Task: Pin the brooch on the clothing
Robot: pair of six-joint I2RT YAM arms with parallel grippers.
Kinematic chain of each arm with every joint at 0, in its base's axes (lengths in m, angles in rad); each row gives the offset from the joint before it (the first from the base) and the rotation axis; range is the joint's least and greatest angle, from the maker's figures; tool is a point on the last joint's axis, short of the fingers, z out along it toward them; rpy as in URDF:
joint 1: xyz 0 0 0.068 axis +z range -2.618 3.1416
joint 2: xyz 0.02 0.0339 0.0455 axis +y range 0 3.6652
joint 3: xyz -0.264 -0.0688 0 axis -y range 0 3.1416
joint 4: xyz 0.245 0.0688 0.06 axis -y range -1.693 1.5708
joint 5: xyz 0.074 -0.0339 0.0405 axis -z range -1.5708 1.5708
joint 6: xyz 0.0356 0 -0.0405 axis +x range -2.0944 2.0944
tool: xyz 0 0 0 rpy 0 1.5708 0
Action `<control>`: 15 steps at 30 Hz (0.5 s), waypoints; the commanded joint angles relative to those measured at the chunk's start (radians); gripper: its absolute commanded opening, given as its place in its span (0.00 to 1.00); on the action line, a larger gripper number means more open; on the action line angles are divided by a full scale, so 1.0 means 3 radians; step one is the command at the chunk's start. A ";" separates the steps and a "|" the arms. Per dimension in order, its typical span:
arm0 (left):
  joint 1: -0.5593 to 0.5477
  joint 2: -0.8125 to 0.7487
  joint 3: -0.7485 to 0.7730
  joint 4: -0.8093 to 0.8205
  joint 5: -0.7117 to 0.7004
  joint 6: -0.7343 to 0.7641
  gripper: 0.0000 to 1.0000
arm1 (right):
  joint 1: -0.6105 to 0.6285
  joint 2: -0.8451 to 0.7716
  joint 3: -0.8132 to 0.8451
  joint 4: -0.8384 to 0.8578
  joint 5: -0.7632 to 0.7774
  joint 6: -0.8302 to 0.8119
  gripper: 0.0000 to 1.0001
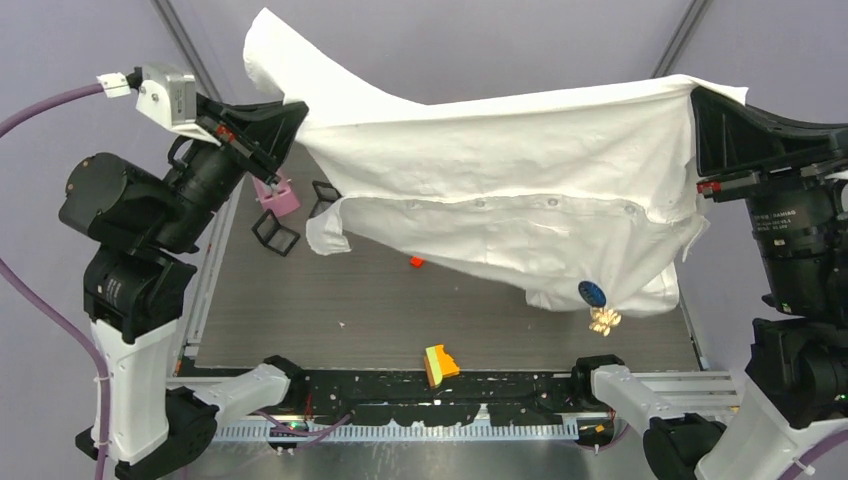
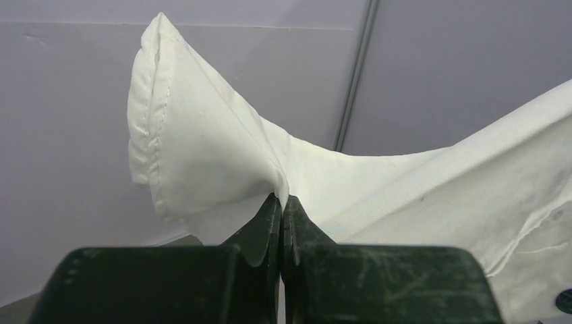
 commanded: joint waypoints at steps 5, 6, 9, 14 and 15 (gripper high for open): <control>0.0137 0.0640 -0.0267 -0.0043 -0.0829 0.0164 0.00 | -0.0020 0.0477 -0.0715 0.0589 0.0549 -0.0236 0.01; 0.0248 0.0763 -0.0373 0.0032 -0.0814 0.0112 0.00 | -0.0020 0.0537 -0.0924 0.0763 0.0631 -0.0243 0.01; 0.0566 0.1141 -0.0727 0.0386 -0.0730 -0.0125 0.00 | -0.0020 0.0928 -0.1376 0.1221 0.1012 -0.0285 0.01; 0.0782 0.2002 -0.0819 0.0717 -0.0604 -0.0269 0.45 | -0.0052 0.1843 -0.1695 0.1799 0.1276 -0.0356 0.47; 0.0785 0.2172 -0.0697 0.0670 -0.0569 -0.0278 0.69 | -0.0059 0.2173 -0.1592 0.1724 0.1262 -0.0337 0.61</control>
